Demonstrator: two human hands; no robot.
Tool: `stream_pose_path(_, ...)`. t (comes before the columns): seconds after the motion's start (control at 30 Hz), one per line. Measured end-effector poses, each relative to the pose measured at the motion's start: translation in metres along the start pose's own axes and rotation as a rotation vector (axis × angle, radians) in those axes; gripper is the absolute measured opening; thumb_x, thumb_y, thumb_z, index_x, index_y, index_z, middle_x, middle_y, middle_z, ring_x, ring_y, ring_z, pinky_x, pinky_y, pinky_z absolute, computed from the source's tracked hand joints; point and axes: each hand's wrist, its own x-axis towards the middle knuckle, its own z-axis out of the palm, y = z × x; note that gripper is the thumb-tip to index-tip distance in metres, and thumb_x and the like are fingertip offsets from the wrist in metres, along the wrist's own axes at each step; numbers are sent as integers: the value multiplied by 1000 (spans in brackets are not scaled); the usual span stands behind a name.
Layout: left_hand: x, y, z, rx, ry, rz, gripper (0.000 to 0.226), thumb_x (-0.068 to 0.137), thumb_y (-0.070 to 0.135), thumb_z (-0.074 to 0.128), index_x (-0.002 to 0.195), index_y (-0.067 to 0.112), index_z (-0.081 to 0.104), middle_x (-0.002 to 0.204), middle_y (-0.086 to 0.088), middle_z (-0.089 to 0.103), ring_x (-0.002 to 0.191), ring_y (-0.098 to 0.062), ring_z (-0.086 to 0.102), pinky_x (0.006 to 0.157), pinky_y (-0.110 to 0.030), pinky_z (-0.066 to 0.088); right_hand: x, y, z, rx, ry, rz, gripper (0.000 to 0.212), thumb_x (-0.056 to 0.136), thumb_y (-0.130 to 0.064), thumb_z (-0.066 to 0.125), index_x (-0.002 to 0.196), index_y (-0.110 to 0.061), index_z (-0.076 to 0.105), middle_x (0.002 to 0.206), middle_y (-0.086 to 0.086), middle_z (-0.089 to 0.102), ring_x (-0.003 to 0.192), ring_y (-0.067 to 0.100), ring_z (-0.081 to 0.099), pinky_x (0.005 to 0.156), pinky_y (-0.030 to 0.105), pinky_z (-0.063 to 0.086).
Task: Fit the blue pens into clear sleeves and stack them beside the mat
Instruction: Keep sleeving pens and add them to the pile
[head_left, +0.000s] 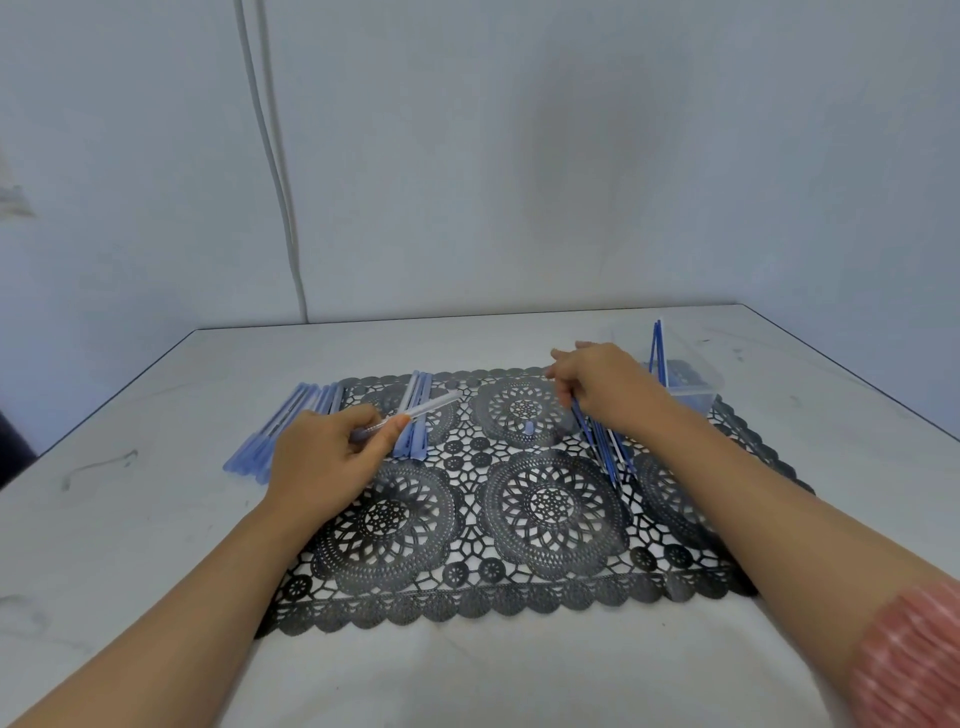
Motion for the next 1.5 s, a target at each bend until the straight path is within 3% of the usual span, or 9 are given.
stream_pose_path(0.23,-1,1,1,-23,-4,-8,59,83,66,38,55,15,52,40,3,40,40,-12,43,44,-24,32,-3,-2,1,-185,-63,-53,42,73,9,55,52,-26,46,79,1,69,104,18,59,106,38,34)
stream_pose_path(0.5,-1,0,1,-27,-11,-18,60,83,65,39,56,14,52,41,2,40,41,-12,41,45,-24,30,-5,-6,1,-280,-48,-67,33,77,5,54,66,-26,54,83,-1,66,82,20,53,92,36,44)
stream_pose_path(0.6,-1,0,1,-35,-15,-21,60,83,65,39,56,14,51,41,3,39,40,-11,39,45,-24,31,-5,-13,-7,-101,79,57,29,78,7,50,71,-17,66,85,2,66,80,20,58,71,27,43)
stream_pose_path(0.77,-1,0,0,-39,-17,-18,56,84,65,39,54,17,45,41,6,34,41,-12,40,46,-24,32,-4,-12,-27,146,529,301,32,79,5,45,72,-15,69,81,2,61,72,18,54,66,29,44)
stream_pose_path(0.83,-1,-1,0,-46,-16,-19,57,83,65,39,54,17,47,41,6,34,41,-12,40,47,-25,33,-4,-6,-33,142,612,390,30,80,2,44,75,-15,69,88,4,61,76,21,55,66,28,42)
stream_pose_path(0.93,-1,-1,1,-45,-22,-27,60,83,66,38,56,14,50,41,5,36,41,-11,40,47,-26,35,-3,13,-33,-3,496,534,19,83,-10,49,86,-10,68,100,9,60,86,28,57,67,27,38)
stream_pose_path(1.1,-1,0,1,-43,-24,-26,59,83,66,38,55,15,48,41,6,34,41,-11,40,47,-27,36,-5,25,-24,-95,179,680,25,86,-33,46,79,-9,52,89,16,57,89,32,55,68,30,40)
stream_pose_path(1.27,-1,0,1,-49,-29,-30,58,83,66,38,56,15,49,42,6,35,41,-11,39,48,-26,33,-10,17,-24,-124,67,707,50,95,-45,37,112,-2,57,113,18,60,102,33,56,71,32,36)
stream_pose_path(1.5,-1,0,1,-47,-26,-32,59,83,66,38,56,15,50,42,4,36,41,-11,40,48,-28,36,-11,13,-26,-138,29,697,49,95,-45,35,106,-4,59,106,16,62,82,27,50,68,30,37)
